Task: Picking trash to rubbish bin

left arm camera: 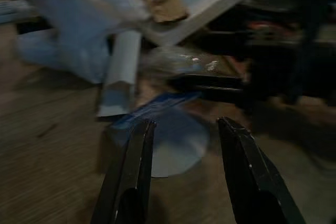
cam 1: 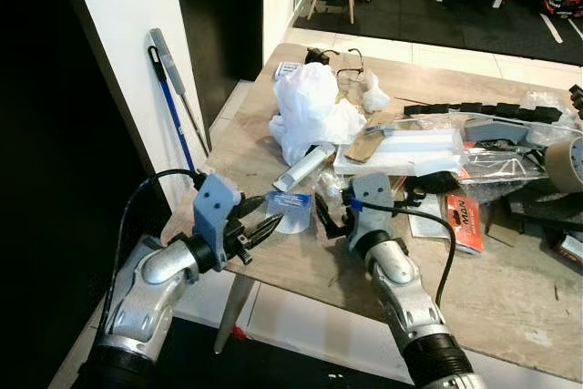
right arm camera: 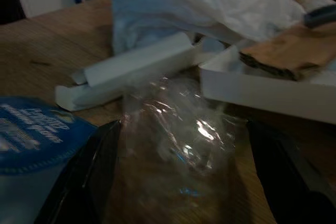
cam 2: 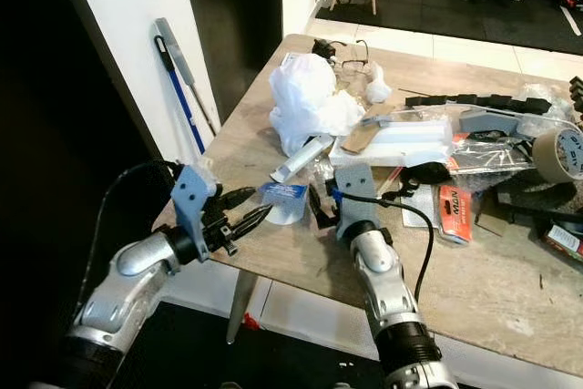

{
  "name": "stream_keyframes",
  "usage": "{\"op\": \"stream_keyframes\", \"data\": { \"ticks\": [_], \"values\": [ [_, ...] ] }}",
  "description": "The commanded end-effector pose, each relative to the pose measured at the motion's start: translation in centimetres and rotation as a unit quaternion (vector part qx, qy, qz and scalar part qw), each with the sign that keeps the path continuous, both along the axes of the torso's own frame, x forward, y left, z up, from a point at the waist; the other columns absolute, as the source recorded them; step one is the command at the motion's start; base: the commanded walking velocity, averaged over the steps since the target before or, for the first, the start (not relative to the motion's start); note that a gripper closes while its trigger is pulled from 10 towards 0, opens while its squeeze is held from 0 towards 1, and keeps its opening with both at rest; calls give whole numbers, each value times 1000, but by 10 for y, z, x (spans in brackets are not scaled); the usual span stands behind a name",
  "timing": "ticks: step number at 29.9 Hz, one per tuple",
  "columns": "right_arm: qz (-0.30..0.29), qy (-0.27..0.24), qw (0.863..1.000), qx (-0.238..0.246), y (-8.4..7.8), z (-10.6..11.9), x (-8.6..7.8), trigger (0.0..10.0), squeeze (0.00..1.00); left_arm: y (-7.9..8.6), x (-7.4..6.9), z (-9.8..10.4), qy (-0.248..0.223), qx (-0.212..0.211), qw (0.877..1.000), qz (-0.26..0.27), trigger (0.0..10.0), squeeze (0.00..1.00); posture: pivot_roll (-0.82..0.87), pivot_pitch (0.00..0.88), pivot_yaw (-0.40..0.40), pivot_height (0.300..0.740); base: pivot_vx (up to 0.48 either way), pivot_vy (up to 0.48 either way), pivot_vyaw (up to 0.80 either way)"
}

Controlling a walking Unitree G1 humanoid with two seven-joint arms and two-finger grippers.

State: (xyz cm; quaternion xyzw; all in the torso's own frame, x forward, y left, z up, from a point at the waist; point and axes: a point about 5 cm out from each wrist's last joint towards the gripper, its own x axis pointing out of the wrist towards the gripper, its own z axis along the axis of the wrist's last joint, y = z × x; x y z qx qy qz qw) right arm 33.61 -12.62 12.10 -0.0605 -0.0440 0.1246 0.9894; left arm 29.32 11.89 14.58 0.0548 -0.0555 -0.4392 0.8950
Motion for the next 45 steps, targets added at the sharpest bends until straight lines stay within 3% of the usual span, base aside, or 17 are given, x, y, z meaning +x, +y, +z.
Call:
{"op": "stream_keyframes", "data": {
  "ticks": [1,2,3,4,5,6,7,18,19,20,21,22,23,45],
  "values": [
    [-1,14,1000,8,-2,-7,0,10000,627,-2,-6,-4,13,10,999,-30,10000,0,-51,128,40,740,0,0,0],
    [-1,14,1000,8,-2,-7,0,10000,627,-2,-6,-4,13,10,999,-30,10000,0,-51,128,40,740,0,0,0],
    [2,16,1000,7,-1,-8,2,10000,294,-4,-5,-4,12,13,999,-36,10000,0,-50,127,40,740,0,0,0],
    [3,18,1000,8,-1,-8,2,10000,294,-4,-5,-4,11,12,999,-36,10000,0,-50,127,40,740,0,0,0],
    [4,20,1000,10,-1,-8,4,10000,82,-5,-5,-4,11,12,999,-41,10000,0,-50,127,40,740,0,0,0],
    [4,20,1000,10,-1,-8,4,10000,82,-5,-5,-4,11,12,999,-41,10000,0,-50,127,40,740,0,0,0],
    [4,23,1000,11,0,-9,4,10000,0,-6,-4,-3,10,11,999,-43,10000,0,-50,127,40,740,0,0,0],
    [17,38,999,-3,2,-12,13,10000,0,-20,-5,1,8,-2,997,-71,10000,0,-50,127,39,740,0,0,0],
    [19,38,999,-4,2,-12,14,9216,0,-21,-6,1,8,-1,997,-73,10000,0,-49,128,39,740,0,0,0],
    [20,38,999,-5,2,-12,14,9216,0,-21,-6,0,8,-1,997,-74,10000,0,-49,128,39,740,0,0,0],
    [21,36,999,-5,3,-12,15,4627,0,-21,-6,0,8,1,997,-74,10000,0,-49,128,39,740,0,0,0],
    [22,35,999,-6,3,-12,15,4627,0,-21,-6,0,8,1,997,-74,10000,0,-49,128,39,740,0,0,0],
    [22,34,999,-4,3,-11,16,0,0,-20,-6,0,8,2,997,-74,10000,0,-46,129,39,740,0,0,0],
    [36,-1,999,6,6,-2,15,0,0,-21,-6,1,7,5,997,-83,10000,0,-48,126,43,740,0,0,0]
  ]
}}
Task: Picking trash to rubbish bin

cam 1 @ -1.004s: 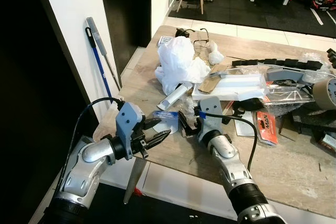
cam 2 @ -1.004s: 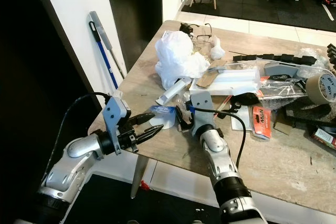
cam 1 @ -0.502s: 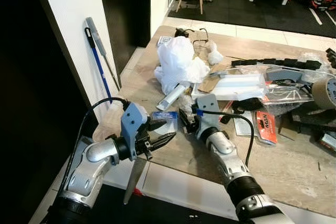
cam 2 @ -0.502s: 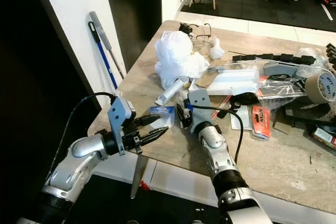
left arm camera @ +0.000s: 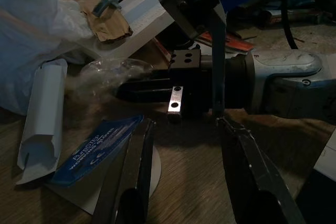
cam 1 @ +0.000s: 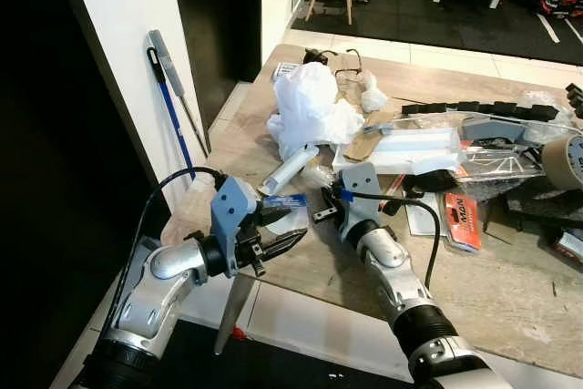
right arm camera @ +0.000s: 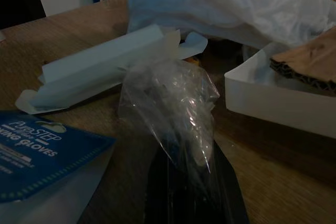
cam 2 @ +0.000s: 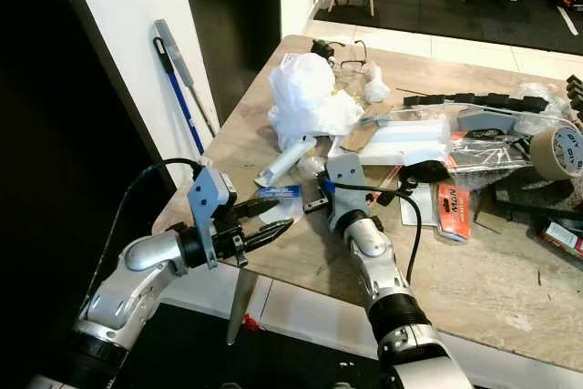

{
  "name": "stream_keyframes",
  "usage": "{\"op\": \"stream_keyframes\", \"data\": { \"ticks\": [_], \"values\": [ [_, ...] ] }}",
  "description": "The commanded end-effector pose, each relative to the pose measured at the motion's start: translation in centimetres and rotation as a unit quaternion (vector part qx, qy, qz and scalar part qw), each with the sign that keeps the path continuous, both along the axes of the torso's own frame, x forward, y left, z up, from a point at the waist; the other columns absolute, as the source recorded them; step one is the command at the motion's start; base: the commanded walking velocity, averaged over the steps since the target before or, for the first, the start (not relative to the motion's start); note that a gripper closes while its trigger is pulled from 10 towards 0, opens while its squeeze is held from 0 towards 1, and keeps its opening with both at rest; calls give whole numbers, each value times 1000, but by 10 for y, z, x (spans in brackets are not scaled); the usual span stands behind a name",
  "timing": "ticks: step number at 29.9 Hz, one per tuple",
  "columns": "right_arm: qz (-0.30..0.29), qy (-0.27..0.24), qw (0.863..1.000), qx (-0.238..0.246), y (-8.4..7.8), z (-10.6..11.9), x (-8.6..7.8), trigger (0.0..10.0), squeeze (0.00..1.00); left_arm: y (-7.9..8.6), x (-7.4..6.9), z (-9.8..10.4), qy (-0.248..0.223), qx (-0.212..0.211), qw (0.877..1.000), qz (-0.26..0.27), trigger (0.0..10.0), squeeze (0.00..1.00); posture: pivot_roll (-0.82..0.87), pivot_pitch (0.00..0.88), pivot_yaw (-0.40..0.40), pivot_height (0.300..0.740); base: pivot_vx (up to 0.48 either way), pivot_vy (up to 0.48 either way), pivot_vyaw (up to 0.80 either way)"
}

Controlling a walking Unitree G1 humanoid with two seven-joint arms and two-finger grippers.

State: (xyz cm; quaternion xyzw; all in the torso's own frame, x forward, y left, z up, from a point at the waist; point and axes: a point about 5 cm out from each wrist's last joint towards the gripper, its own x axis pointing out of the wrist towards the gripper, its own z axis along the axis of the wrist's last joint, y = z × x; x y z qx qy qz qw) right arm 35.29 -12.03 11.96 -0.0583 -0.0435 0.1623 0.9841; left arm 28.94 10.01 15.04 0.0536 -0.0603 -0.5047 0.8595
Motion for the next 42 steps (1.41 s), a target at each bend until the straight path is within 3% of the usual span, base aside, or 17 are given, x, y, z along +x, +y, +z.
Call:
{"op": "stream_keyframes", "data": {
  "ticks": [1,8,13,14,17,19,28,30,33,34,35,37,39,42],
  "values": [
    [-2,-11,1000,6,0,2,-3,0,0,-2,-2,-3,9,2,1000,-9,10000,0,-47,127,42,740,0,0,0],
    [-17,-42,999,16,-1,12,-14,0,0,-4,-3,-1,9,-3,1000,-12,10000,0,-54,131,41,740,0,0,0],
    [-30,-65,997,28,-5,16,-31,0,0,-5,-6,0,11,-15,1000,-11,10000,0,-60,134,41,740,0,0,0],
    [-31,-86,995,33,-6,24,-45,0,0,-4,-9,2,15,-26,999,-10,10000,0,-64,136,40,740,0,0,0],
    [-37,-112,992,33,-8,34,-55,0,0,-3,-11,5,17,-35,999,-8,10000,0,-66,139,39,740,0,0,0],
    [-62,-163,984,39,-12,55,-68,0,0,-2,-13,7,16,-37,999,-11,10000,0,-75,142,38,740,0,0,0],
    [-98,-241,965,26,-23,91,-91,0,0,-4,-16,12,10,-53,999,2,10000,0,-81,146,38,740,0,0,0],
    [-111,-248,962,31,-26,95,-93,0,0,2,-8,16,-4,-68,996,65,10000,0,-81,147,38,740,0,0,0],
    [-130,-234,963,37,-29,93,-95,0,0,15,6,20,-13,-92,978,185,10000,0,-83,149,36,740,0,0,0],
    [-130,-234,963,37,-29,93,-95,0,0,15,6,20,-13,-92,978,185,10000,0,-83,149,36,740,0,0,0],
    [-134,-223,965,37,-30,89,-94,0,0,21,11,19,1,-101,968,232,10000,0,-82,150,35,740,0,0,0],
    [-145,-193,970,20,-31,81,-90,0,0,31,15,21,-14,-96,945,312,10000,0,-82,158,26,740,0,0,0],
    [-153,-187,970,6,-32,78,-88,1490,0,37,14,18,-26,-83,930,357,10000,0,-81,161,23,740,0,0,0],
    [-144,-206,968,-15,-30,83,-87,2471,0,39,11,13,-29,-71,926,371,10000,0,-81,166,12,740,0,0,0]
  ]
}}
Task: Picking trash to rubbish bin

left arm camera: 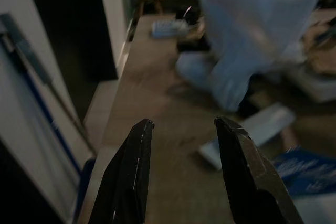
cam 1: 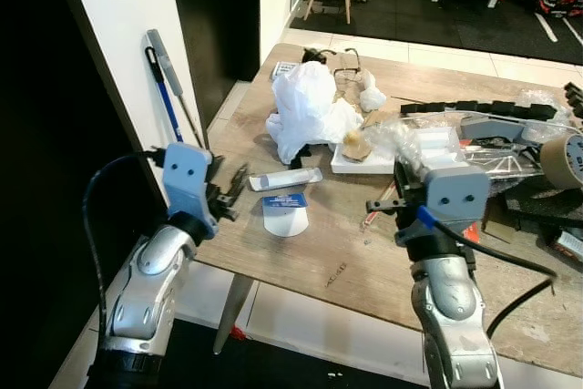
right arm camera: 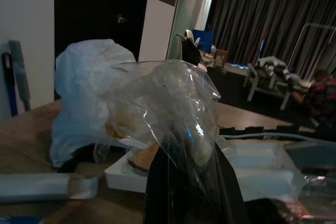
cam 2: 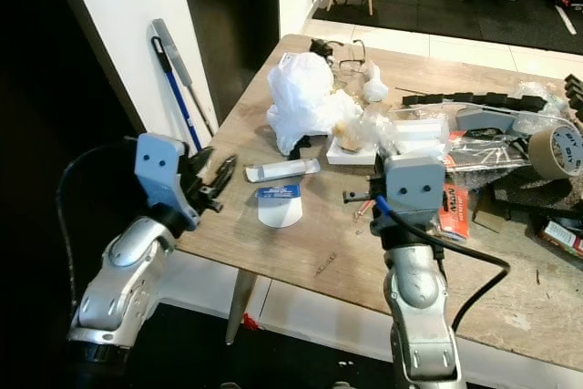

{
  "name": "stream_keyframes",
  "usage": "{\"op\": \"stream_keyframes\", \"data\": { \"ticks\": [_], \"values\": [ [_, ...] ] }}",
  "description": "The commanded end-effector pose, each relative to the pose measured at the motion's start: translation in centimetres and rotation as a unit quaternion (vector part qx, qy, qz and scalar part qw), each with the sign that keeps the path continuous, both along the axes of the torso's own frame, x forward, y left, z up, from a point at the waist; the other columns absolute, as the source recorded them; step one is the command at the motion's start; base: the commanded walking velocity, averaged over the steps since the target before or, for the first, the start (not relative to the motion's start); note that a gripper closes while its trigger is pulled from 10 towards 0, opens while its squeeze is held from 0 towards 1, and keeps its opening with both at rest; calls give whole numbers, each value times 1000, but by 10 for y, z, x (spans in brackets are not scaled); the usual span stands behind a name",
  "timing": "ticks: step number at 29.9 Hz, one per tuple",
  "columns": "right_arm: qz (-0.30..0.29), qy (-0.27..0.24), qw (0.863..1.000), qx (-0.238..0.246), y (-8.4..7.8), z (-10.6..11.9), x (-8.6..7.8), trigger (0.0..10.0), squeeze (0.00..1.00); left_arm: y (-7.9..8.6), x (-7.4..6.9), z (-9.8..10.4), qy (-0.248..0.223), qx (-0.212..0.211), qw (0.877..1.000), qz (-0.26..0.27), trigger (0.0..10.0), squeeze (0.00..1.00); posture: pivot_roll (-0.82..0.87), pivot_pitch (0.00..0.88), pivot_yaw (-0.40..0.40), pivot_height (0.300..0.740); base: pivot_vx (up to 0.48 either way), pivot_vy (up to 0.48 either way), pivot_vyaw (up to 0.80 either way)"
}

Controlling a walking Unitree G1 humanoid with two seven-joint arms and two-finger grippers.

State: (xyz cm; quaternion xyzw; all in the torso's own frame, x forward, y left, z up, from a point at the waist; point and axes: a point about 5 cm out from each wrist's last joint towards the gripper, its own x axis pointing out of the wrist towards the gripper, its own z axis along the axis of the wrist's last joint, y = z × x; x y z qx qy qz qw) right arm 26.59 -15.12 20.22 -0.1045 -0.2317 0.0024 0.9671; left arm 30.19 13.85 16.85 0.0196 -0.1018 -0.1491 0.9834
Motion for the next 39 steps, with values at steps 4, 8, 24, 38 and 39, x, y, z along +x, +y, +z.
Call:
{"op": "stream_keyframes", "data": {
  "ticks": [4,8,24,38,39],
  "values": [
    [3,-2,1000,-25,5,0,4,10000,0,4,-2,1,-14,-4,999,36,10000,0,-71,158,11,740,0,0,0],
    [11,-4,1000,-23,7,0,7,10000,0,4,-1,9,-36,-11,998,50,10000,0,-66,151,15,740,0,0,0],
    [18,10,999,-36,14,-9,10,10000,0,1,5,12,-40,-8,997,70,10000,0,-52,137,37,740,0,0,-118],
    [19,15,999,-36,17,-11,11,10000,0,-3,6,13,-39,-13,997,69,10000,0,-60,147,40,740,0,0,-482],
    [19,15,999,-37,16,-11,12,10000,0,-3,7,14,-42,-12,997,71,10000,0,-58,149,40,740,0,0,-481]
  ]
}}
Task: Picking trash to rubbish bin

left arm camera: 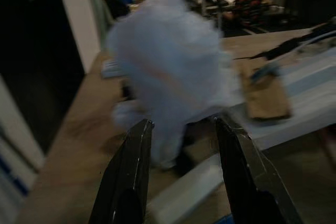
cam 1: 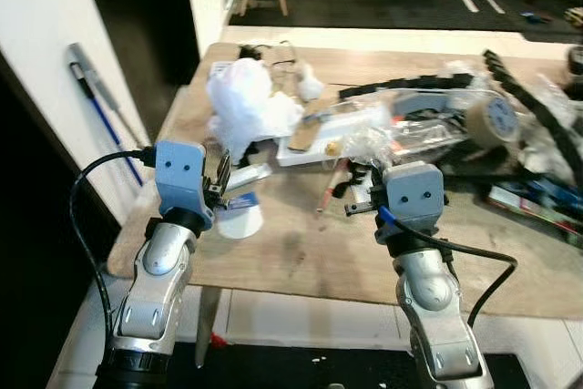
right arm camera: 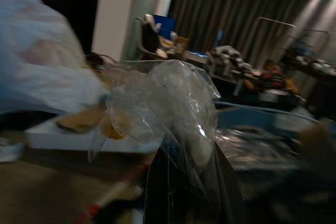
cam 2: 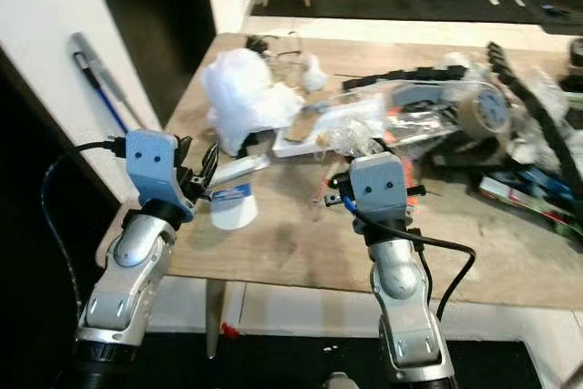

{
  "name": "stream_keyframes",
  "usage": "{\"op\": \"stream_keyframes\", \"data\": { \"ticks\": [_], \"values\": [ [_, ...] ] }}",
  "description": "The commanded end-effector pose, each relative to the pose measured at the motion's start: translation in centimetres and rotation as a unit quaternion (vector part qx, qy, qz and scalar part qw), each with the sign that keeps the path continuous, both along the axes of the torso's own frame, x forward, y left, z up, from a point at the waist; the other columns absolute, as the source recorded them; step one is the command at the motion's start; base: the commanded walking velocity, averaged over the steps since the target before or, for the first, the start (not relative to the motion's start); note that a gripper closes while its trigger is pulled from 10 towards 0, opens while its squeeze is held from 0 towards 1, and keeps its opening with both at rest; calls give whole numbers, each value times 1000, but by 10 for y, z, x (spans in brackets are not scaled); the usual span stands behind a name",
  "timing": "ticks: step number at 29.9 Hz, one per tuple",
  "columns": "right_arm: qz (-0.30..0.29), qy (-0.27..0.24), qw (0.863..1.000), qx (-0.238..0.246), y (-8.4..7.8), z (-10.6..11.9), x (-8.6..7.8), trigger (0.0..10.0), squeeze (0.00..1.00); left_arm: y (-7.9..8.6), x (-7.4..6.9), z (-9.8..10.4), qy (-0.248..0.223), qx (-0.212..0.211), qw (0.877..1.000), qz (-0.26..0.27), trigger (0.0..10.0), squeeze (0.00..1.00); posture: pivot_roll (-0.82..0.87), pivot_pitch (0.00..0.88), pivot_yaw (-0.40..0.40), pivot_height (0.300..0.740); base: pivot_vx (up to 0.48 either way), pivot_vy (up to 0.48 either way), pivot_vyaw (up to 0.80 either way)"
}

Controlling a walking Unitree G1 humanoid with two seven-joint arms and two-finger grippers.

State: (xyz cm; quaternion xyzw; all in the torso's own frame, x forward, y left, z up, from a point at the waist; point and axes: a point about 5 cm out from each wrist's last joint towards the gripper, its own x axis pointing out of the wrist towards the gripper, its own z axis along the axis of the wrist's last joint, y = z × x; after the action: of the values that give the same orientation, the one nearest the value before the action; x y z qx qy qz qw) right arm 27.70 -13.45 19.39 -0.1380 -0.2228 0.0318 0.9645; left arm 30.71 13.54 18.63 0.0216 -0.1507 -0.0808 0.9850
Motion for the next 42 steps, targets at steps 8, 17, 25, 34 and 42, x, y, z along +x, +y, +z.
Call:
{"op": "stream_keyframes", "data": {
  "ticks": [8,17,25,34,42],
  "values": [
    [1,7,1000,5,0,-4,1,10000,0,5,-1,-4,5,-6,1000,6,10000,0,-57,142,37,740,0,0,-482],
    [6,11,1000,6,2,-6,2,10000,0,6,-1,-2,2,-6,1000,6,10000,0,-50,132,41,740,0,0,-532],
    [6,11,1000,6,2,-7,1,10000,0,5,0,-2,2,-4,1000,1,10000,0,-52,124,41,740,0,0,-630],
    [10,10,1000,5,3,-6,2,10000,0,5,-1,-2,1,-5,1000,2,10000,0,-49,125,33,740,0,0,-638],
    [13,11,1000,4,4,-6,3,10000,0,6,-1,-2,0,-5,1000,3,10000,0,-49,124,34,740,0,0,-643]
  ]
}}
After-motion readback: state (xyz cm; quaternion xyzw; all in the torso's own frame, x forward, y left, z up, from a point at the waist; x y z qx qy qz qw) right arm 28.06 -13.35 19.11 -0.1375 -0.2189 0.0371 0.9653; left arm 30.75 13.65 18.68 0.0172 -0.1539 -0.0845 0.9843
